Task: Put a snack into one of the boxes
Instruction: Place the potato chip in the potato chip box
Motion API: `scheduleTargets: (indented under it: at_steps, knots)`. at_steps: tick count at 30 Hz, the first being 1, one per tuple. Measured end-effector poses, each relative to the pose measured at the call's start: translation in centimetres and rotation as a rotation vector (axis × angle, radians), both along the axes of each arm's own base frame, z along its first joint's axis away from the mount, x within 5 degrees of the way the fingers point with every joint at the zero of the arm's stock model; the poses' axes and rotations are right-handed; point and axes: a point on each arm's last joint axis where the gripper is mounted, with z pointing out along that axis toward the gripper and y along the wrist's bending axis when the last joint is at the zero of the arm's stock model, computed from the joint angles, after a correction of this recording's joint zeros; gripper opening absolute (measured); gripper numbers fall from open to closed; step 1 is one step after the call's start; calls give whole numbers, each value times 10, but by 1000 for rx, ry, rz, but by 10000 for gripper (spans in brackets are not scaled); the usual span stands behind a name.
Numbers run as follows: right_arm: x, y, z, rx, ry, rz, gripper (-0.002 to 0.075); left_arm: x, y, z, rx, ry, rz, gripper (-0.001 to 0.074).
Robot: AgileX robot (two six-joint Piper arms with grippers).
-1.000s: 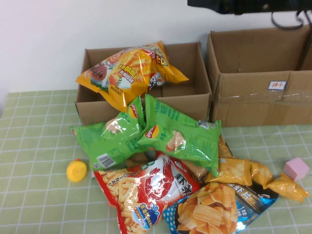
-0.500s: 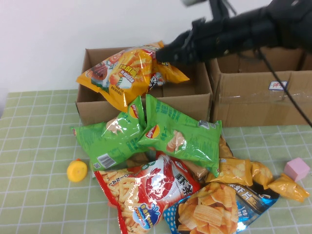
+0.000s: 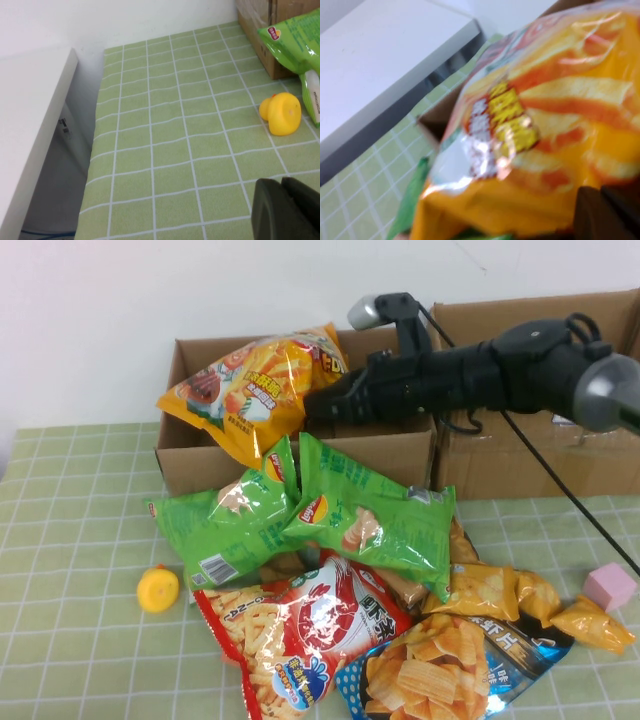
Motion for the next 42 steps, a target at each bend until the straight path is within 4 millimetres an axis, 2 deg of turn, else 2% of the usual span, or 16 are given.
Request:
scheduleTargets:
  at_steps: [5, 11, 17, 21, 24, 28, 32, 36, 42]
  knots:
    - [6, 12, -3, 25, -13, -38, 0, 0, 0, 0, 0, 0, 0, -3]
    - [2, 26, -3, 28, -18, -66, 0, 0, 0, 0, 0, 0, 0, -3]
    - [2, 26, -3, 28, -8, -72, 0, 0, 0, 0, 0, 0, 0, -3]
    - [-6, 33, -4, -77, -67, 4, 0, 0, 0, 0, 0, 0, 0, -3]
    - [-21, 52, -3, -214, -157, 104, 0, 0, 0, 0, 0, 0, 0, -3]
    - [-50, 90, 6, -369, -281, 220, 0, 0, 0, 0, 0, 0, 0, -3]
    - [-71, 119, 7, -400, -321, 250, 0, 0, 0, 0, 0, 0, 0, -3]
    - [-74, 129, 11, -388, -372, 210, 0, 0, 0, 0, 0, 0, 0, -3]
    - [-59, 124, 18, -340, -412, 51, 0, 0, 0, 0, 0, 0, 0, -3]
